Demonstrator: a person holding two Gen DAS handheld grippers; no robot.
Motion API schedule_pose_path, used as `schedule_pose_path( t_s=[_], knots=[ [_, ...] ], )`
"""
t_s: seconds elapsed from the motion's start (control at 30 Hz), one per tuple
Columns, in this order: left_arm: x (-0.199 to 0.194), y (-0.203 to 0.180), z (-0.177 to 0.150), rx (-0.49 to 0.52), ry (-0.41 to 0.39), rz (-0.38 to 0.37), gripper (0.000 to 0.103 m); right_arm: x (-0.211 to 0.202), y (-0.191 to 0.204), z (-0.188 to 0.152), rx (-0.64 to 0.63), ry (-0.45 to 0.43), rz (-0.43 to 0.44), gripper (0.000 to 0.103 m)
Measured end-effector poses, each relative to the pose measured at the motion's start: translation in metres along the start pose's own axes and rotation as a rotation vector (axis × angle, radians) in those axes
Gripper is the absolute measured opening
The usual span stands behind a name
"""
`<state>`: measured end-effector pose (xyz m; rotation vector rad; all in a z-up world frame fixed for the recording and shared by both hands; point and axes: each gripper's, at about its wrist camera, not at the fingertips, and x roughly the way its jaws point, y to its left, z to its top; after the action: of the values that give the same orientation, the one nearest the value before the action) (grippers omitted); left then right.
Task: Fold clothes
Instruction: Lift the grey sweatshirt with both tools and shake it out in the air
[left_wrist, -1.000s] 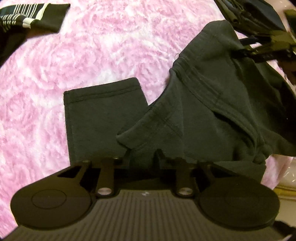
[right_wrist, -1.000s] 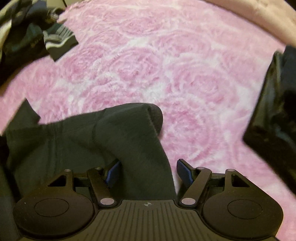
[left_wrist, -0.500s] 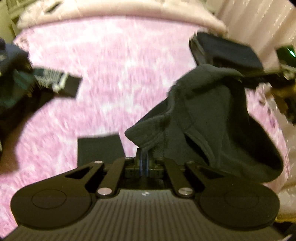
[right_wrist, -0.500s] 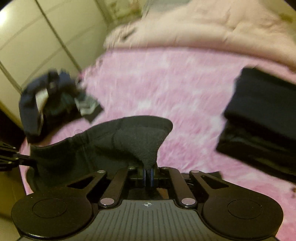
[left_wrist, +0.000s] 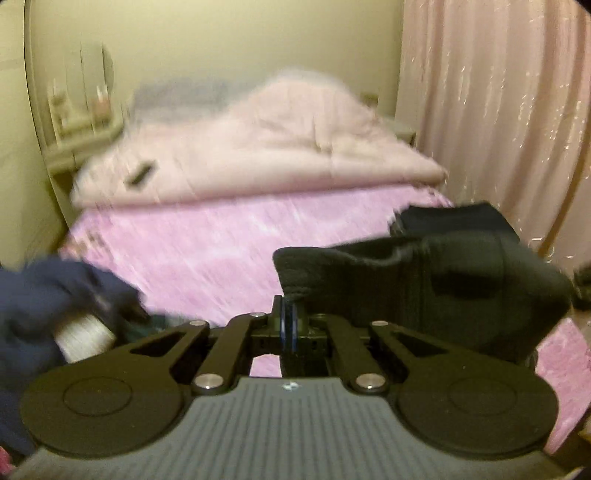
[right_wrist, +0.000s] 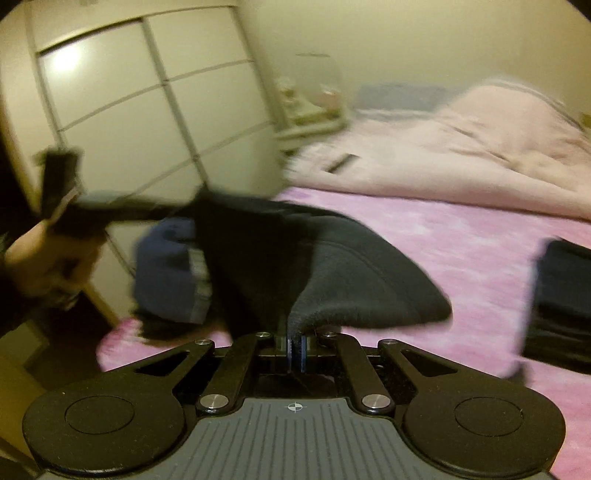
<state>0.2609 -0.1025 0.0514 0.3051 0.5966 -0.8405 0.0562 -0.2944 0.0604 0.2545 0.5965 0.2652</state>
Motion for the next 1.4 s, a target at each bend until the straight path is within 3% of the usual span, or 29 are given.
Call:
schedule_pose_path(
  t_s=[0.17, 0.33, 0.47, 0.6, 0.67, 0.8, 0.93, 1.03, 1.13, 1.23, 1.4],
  knots=[
    [-0.067, 0.079, 0.026, 0.122, -0.122, 0.008, 0.001, 0.048, 0.127, 0.015, 0.054, -0.094, 0.112, 0.002],
    [-0.131, 0.133, 0.069, 0.284, -0.177, 0.053, 0.001, 0.071, 0.214, 0.053, 0.05, -0.223, 0.263, 0.002],
    [-0.174, 0.15, 0.113, 0.384, -0.239, 0.089, 0.001, 0.06, 0.229, 0.075, 0.082, -0.367, 0.269, 0.002],
    [-0.177, 0.123, 0.151, 0.482, -0.304, 0.052, 0.001, 0.031, 0.19, 0.063, 0.169, -0.465, 0.093, 0.002],
    [-0.158, 0.092, 0.161, 0.523, -0.319, -0.013, 0.001, 0.009, 0.159, 0.043, 0.236, -0.495, -0.032, 0.002],
    [-0.089, -0.01, 0.166, 0.619, -0.311, -0.21, 0.001, -0.049, 0.087, -0.012, 0.377, -0.538, -0.314, 0.002],
    [0.005, -0.148, 0.145, 0.7, -0.236, -0.425, 0.001, -0.099, -0.004, -0.077, 0.545, -0.534, -0.573, 0.002],
    [0.079, -0.25, 0.119, 0.735, -0.144, -0.541, 0.001, -0.142, -0.081, -0.137, 0.685, -0.508, -0.7, 0.002],
    [0.145, -0.338, 0.096, 0.761, -0.052, -0.607, 0.001, -0.188, -0.157, -0.198, 0.817, -0.46, -0.778, 0.002],
    [0.211, -0.427, 0.072, 0.785, 0.041, -0.673, 0.001, -0.213, -0.224, -0.235, 0.91, -0.405, -0.816, 0.002],
    [0.32, -0.572, 0.034, 0.823, 0.196, -0.78, 0.001, -0.263, -0.28, -0.271, 0.969, -0.382, -0.869, 0.002]
  ],
)
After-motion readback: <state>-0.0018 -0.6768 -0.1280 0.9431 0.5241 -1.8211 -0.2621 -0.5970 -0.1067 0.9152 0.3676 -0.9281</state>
